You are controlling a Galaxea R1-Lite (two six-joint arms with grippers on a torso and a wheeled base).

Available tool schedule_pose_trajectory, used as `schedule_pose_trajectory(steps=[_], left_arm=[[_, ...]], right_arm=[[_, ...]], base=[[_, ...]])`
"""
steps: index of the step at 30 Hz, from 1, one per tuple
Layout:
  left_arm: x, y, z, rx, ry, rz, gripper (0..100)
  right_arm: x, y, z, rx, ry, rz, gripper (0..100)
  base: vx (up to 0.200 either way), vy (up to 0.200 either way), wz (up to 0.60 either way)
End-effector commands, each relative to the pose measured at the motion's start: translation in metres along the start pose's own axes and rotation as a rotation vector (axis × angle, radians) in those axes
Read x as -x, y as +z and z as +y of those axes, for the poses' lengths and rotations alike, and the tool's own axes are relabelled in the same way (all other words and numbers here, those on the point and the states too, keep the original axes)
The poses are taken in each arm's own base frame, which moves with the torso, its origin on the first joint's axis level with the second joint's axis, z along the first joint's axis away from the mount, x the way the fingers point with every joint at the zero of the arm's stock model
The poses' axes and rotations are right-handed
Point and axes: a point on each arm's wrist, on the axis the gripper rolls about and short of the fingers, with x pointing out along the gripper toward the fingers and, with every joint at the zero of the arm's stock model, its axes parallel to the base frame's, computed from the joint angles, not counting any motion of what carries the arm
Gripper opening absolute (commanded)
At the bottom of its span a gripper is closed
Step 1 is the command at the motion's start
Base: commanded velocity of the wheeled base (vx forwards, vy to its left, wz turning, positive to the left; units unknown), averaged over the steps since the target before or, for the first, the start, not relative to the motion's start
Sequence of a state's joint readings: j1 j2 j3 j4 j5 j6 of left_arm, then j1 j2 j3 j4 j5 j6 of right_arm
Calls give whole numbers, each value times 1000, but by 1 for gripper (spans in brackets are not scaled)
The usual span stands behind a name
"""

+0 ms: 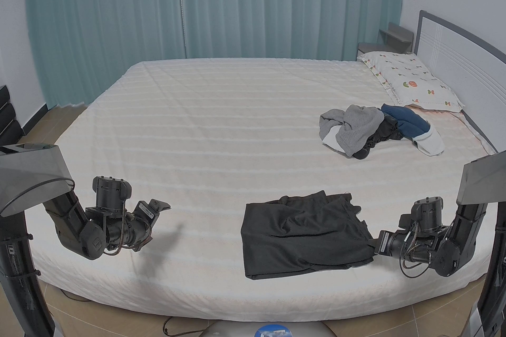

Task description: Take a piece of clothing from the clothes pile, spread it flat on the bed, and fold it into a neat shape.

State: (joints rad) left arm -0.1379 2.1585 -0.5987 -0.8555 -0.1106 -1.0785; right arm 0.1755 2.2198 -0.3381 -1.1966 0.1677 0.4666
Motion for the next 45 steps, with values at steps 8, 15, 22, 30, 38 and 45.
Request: schedule_pose_trajectory(steps=[8, 15, 22, 30, 38, 45], left_arm=[[0, 0, 0, 0, 0, 0, 100], [0, 1, -1, 2, -1, -8, 100], [0, 0, 0, 1, 1, -8, 100], [0, 0, 1, 0, 4, -5, 100], [0, 0, 1, 0, 4, -5, 100], [-1, 0, 1, 0, 4, -5, 100]], right_arm=[[11, -6, -5, 18, -21, 16, 0], [12, 8, 1, 28, 11, -45, 100], [-3, 40, 24, 52, 98, -154, 100], [-37, 57, 58, 40, 155, -116, 100], [-67, 57, 61, 28, 135, -70, 100], [-76, 55, 54, 32, 108, -73, 100]], base=[[0, 0, 0], [0, 0, 0], [114, 0, 0], [50, 0, 0], [0, 0, 0], [0, 0, 0]])
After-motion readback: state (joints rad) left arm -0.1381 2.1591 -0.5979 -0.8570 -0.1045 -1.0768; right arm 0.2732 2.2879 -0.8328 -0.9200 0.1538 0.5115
